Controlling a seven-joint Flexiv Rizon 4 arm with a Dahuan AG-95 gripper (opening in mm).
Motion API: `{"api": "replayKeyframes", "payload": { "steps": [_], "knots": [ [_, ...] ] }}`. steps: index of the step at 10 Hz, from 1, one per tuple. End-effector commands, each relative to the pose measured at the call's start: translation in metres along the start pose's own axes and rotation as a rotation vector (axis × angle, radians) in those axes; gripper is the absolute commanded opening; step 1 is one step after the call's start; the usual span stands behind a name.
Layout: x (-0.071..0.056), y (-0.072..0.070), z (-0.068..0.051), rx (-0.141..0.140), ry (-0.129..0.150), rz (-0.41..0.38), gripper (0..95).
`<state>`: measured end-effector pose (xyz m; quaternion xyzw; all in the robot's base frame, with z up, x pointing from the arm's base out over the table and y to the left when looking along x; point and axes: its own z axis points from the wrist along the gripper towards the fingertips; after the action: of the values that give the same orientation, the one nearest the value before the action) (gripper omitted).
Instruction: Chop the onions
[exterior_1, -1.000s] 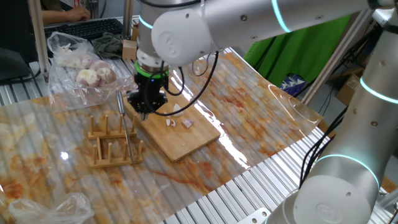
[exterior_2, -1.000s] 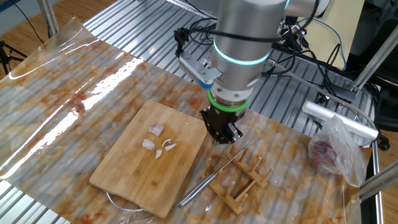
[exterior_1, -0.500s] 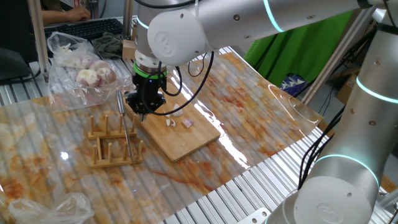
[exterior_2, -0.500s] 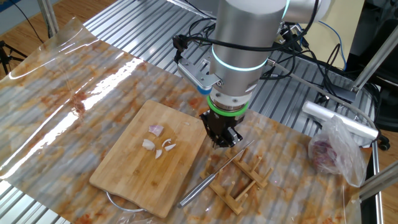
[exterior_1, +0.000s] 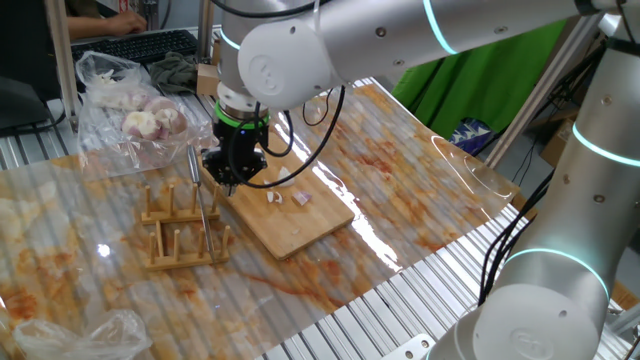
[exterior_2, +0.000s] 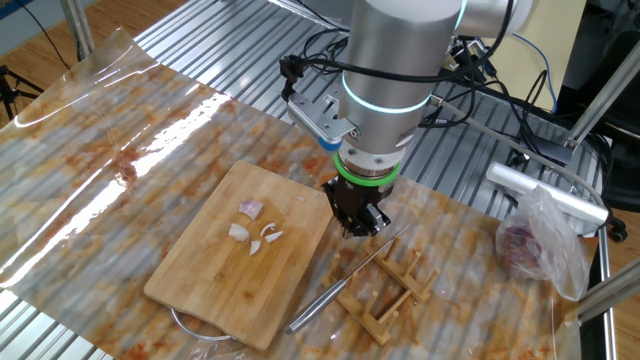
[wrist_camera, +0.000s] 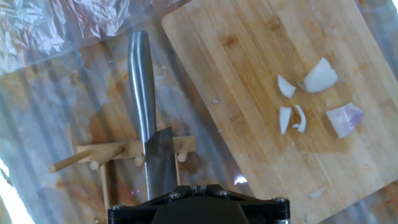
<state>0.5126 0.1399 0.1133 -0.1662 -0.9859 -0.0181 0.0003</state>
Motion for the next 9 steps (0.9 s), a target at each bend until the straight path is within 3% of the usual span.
{"api": "replayKeyframes", "payload": {
  "steps": [1, 2, 4, 6, 9],
  "knots": [
    [0.0004, 0.0002, 0.0003, -0.018, 0.02, 0.001, 0.0],
    [0.0004, 0.0002, 0.0003, -0.025, 0.048, 0.005, 0.0],
    [0.0004, 0.0002, 0.0003, -0.046, 0.062, -0.015, 0.0],
    [0.0004, 0.0002, 0.0003, -0.038, 0.06, -0.068, 0.0],
    [0.0004, 0.0002, 0.0003, 0.007, 0.055, -0.08, 0.0]
  ]
}}
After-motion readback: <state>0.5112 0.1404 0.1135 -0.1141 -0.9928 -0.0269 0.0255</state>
